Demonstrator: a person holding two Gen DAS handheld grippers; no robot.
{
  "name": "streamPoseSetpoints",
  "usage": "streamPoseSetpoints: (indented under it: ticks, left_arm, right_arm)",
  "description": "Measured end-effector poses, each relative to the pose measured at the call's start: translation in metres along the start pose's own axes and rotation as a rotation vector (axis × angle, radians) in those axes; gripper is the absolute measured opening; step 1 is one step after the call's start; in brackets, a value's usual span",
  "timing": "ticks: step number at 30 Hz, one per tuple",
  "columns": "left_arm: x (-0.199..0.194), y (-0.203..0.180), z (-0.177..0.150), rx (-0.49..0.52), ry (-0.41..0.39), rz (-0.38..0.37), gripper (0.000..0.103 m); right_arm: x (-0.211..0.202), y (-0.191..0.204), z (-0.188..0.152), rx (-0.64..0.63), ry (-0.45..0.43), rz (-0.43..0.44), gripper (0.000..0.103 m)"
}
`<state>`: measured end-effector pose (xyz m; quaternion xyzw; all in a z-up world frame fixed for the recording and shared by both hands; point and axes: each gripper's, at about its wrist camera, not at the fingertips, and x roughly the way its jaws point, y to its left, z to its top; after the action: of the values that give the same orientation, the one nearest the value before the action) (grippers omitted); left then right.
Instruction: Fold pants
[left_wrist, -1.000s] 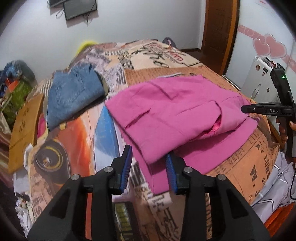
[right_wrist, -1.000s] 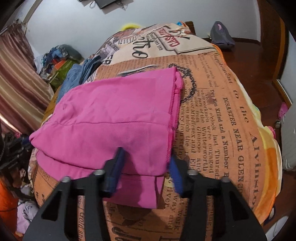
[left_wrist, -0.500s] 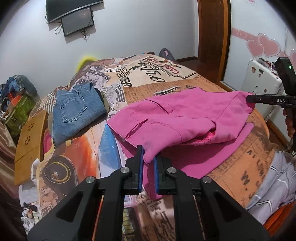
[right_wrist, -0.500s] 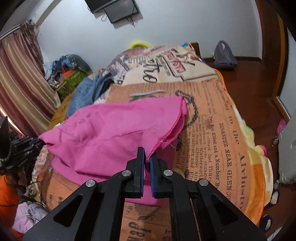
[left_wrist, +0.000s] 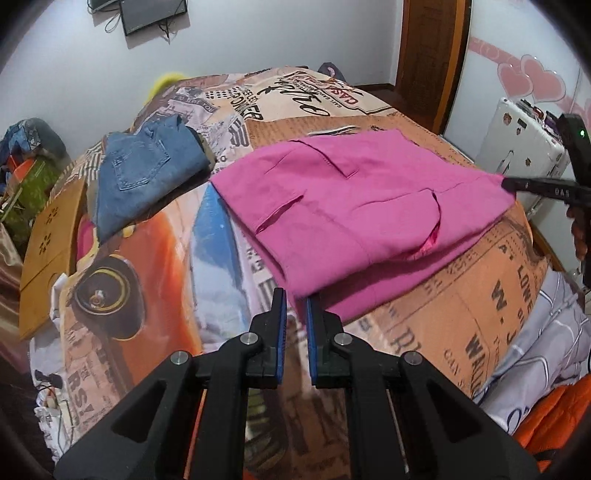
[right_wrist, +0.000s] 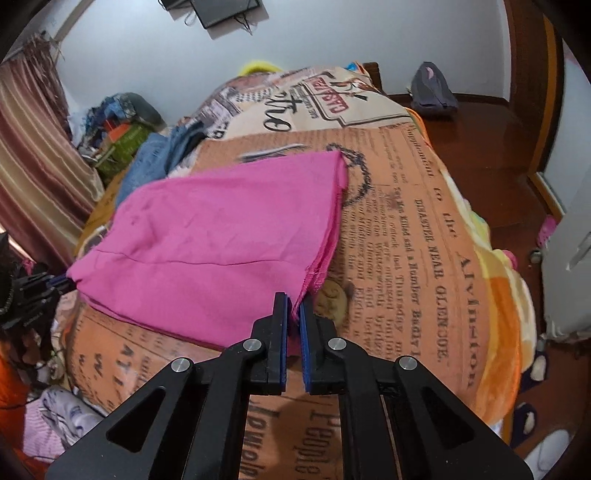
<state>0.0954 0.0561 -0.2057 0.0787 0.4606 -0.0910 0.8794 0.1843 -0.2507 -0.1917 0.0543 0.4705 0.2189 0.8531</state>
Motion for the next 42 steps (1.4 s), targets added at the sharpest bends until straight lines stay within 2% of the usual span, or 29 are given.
streamPoseSetpoints:
  ticks: [5,10,12,17,20,22,24,26,31,35,42]
  left_arm:
    - [-0.017,0.016,0.007,-0.068,-0.019,0.000,0.010]
    - [-0.035,0.018,0.033,-0.126,-0.092,-0.058,0.011]
    - [-0.033,0.009,0.042,-0.114,-0.098,-0.084,0.018]
    - [-0.005,-0.013,0.051,-0.091,-0.038,-0.121,0.025]
    - [0.016,-0.018,0.044,-0.110,0.020,-0.125,0.025]
    - [0.028,-0.016,0.035,-0.128,0.047,-0.114,0.026]
    - [0.031,-0.013,0.025,-0.142,0.041,-0.104,0.034]
    - [0.027,-0.008,0.019,-0.157,0.028,-0.112,0.037]
    - [0.014,0.005,0.019,-0.169,0.025,-0.099,0.038]
    - [0.006,0.025,0.034,-0.196,-0.008,-0.044,0.038]
    - [0.017,0.062,0.080,-0.263,-0.053,-0.006,0.038]
  right_arm:
    - [-0.017,0.013,0.014,-0.077,-0.061,-0.065,0.008]
    - [-0.021,0.032,0.030,-0.124,-0.120,-0.029,0.024]
    - [-0.016,0.042,0.036,-0.136,-0.127,0.005,0.025]
    - [0.011,0.065,0.036,-0.159,-0.081,0.077,0.025]
    - [0.031,0.072,0.028,-0.190,-0.024,0.078,0.025]
    - [0.041,0.071,0.020,-0.192,0.015,0.076,0.025]
    - [0.049,0.063,0.011,-0.184,0.049,0.068,0.025]
    - [0.047,0.052,0.008,-0.156,0.043,0.076,0.034]
    - [0.039,0.027,0.004,-0.096,0.061,0.033,0.035]
    - [0.033,0.012,0.013,-0.100,0.066,-0.032,0.035]
    - [0.025,0.006,0.064,-0.094,-0.039,-0.033,0.035]
